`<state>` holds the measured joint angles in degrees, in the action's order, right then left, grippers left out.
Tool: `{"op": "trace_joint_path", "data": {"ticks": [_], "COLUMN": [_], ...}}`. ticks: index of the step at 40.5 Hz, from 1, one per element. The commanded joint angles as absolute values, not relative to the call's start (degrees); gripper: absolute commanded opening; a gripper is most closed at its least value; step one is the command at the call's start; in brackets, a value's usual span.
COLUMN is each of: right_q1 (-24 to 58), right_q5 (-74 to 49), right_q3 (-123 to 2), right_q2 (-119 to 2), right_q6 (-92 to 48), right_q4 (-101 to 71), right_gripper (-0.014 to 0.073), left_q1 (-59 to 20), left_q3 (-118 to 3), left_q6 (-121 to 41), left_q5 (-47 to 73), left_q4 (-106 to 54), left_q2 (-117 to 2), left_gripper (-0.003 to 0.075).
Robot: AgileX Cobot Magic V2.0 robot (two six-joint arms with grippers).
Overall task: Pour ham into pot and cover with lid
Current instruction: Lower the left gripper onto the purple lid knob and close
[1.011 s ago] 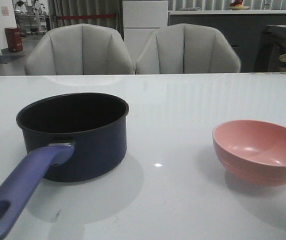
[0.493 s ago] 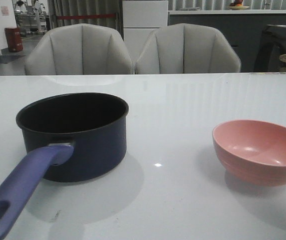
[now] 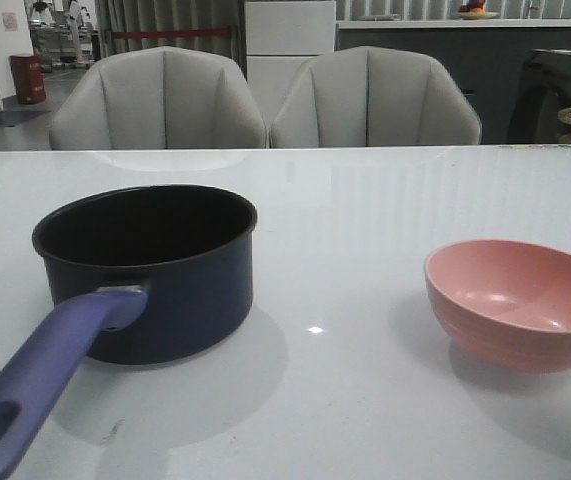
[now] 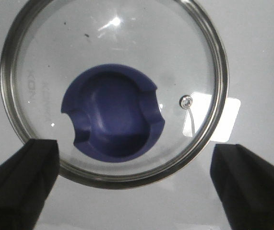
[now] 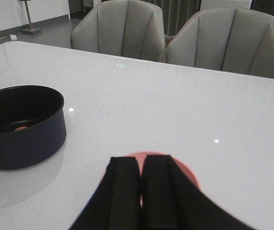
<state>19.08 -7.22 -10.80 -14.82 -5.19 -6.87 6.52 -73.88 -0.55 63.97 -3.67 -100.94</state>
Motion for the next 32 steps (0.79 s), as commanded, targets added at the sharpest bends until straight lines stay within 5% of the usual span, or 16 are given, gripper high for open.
{"op": "trace_joint_path", "data": {"ticks": [1, 32], "right_q1": [19.2, 19.2], "right_q5": [-2.1, -2.1], "right_q3": [-12.6, -12.6], "right_q2": [-15.1, -15.1], "right_q6": [-5.5, -5.5], "right_q4": [-7.0, -7.0], "right_gripper": [0.016, 0.016], "left_q1": [6.6, 6.6], "left_q3": [-75.6, -75.6], "left_q6": [-0.7, 1.3], "left_q5": [62.3, 58.4], "left_q4": [-3.7, -3.9], "left_q2": [-99.4, -107.3], "left_gripper": [0.0672, 0.0671]}}
